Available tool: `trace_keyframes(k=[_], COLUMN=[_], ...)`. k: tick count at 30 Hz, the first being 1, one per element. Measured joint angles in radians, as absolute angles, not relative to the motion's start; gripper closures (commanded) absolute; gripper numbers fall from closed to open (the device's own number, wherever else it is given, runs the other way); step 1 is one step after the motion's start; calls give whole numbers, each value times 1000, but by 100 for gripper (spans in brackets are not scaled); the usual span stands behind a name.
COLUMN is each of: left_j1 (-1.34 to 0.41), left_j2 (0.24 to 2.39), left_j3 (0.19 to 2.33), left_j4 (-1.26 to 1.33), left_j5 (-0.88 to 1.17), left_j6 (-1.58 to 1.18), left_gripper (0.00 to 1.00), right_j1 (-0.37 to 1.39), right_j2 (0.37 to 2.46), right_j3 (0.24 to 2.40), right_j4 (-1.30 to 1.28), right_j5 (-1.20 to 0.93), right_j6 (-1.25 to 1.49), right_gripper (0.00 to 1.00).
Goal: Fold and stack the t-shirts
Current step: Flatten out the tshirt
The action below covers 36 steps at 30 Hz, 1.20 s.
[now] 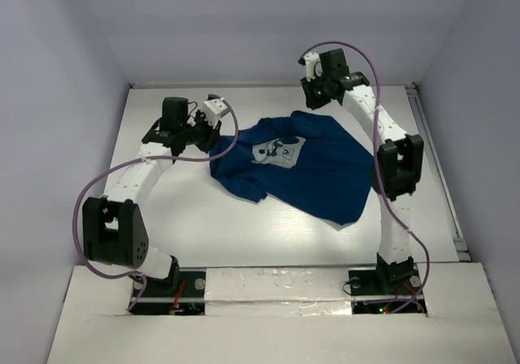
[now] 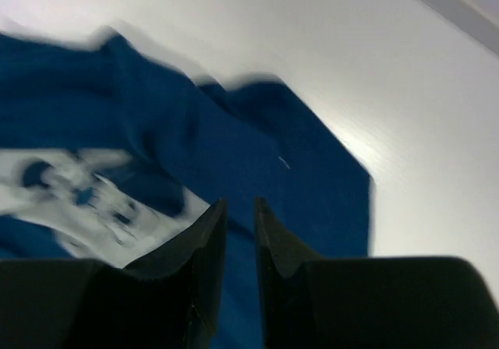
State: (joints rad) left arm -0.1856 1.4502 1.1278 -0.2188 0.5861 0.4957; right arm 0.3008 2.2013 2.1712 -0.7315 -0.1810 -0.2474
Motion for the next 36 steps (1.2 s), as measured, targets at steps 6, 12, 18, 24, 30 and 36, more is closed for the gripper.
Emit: trace_keyframes(k=[6, 12, 18, 24, 30, 36], left_j1=[-162, -155, -155, -155, -155, -155], left_j2=[1493, 1511, 1511, 1512, 1549, 1598], left_j3=[1126, 1126, 1126, 1126, 1126, 1126], left_j4=[-161, -146, -142, -142, -132, -86], left_j5=[538, 523, 533, 545, 525, 480], left_j6=[488, 474, 446, 421, 402, 376], left_gripper=[100, 100, 100, 100, 97, 96], right_j1=[272, 293, 380, 487, 553, 604], right_j2=[1918, 1626, 1505, 1481, 1467, 1471], right_j3=[1811, 1462, 1149, 1053, 1021, 996], right_j4=[-723, -803, -906, -944, -952, -975], right_j5=[-82, -41, -6, 21, 35, 41], right_j6=[-319, -500, -592, -599, -595, -587], right_gripper=[74, 74, 73, 72, 69, 66])
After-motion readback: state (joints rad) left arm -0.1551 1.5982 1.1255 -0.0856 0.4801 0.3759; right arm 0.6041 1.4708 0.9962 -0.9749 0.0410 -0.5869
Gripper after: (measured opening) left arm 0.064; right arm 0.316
